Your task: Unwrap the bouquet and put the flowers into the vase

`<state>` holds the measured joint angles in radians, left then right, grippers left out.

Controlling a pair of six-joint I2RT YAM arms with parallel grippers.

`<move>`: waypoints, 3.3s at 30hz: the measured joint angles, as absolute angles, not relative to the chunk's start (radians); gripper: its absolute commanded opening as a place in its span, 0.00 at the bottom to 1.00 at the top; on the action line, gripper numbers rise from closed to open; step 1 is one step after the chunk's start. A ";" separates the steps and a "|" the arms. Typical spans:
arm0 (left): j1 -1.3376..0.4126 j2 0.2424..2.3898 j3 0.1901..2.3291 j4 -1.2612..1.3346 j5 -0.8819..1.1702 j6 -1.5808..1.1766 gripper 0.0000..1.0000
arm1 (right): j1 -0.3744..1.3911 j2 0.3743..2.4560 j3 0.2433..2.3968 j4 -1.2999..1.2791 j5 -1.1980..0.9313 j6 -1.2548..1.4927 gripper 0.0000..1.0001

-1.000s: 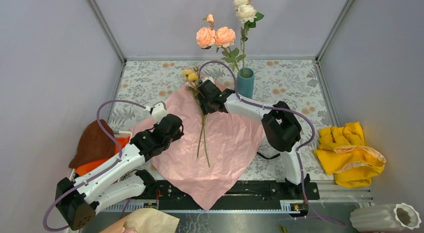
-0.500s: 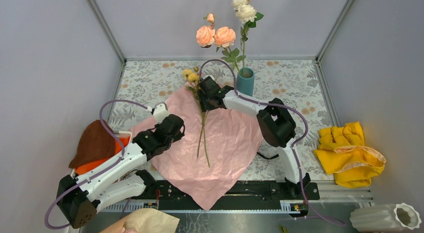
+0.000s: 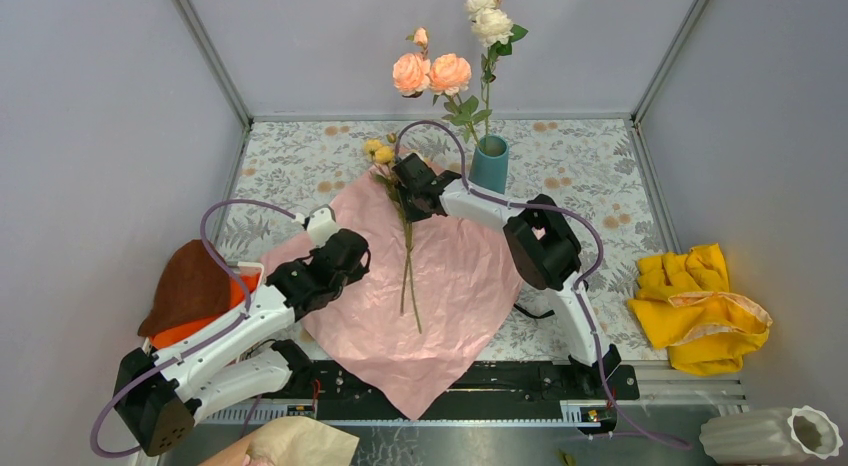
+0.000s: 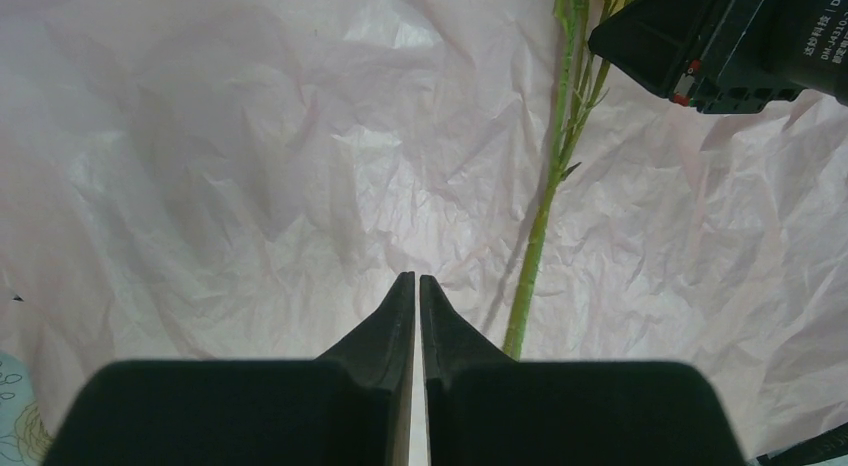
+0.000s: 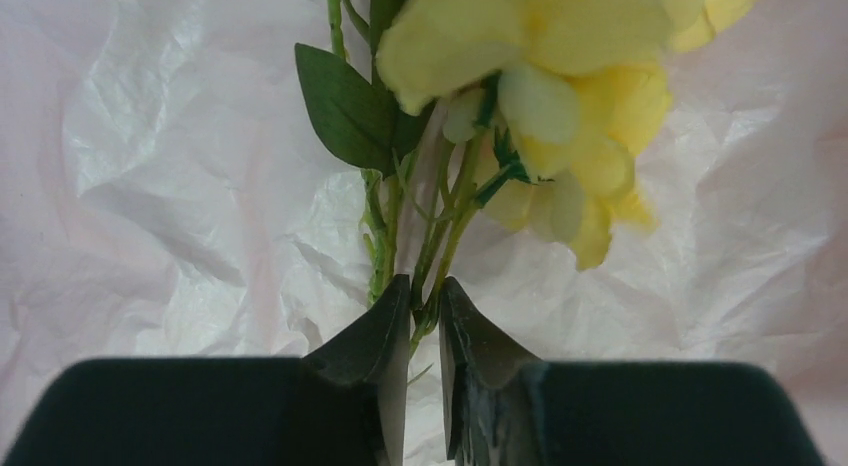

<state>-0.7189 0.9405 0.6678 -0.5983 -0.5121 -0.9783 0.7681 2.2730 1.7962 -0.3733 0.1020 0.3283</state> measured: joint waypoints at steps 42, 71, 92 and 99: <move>-0.711 0.973 0.589 -0.523 -0.452 -0.974 0.10 | 0.759 1.948 1.572 -0.260 0.245 0.260 0.01; -0.710 1.007 0.593 -0.508 -0.451 -0.968 0.09 | 0.758 1.224 1.450 0.163 0.250 0.033 0.03; -0.710 1.007 0.594 -0.509 -0.452 -0.969 0.09 | 0.757 1.421 1.375 0.626 0.430 -0.384 0.00; -0.709 1.007 0.595 -0.509 -0.453 -0.968 0.09 | 0.741 1.604 1.417 0.835 0.472 -0.593 0.00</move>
<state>-0.7086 1.0069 0.5949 -0.5091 -0.4530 -0.9684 0.7414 1.6043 1.4174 0.8349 0.4721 -0.5930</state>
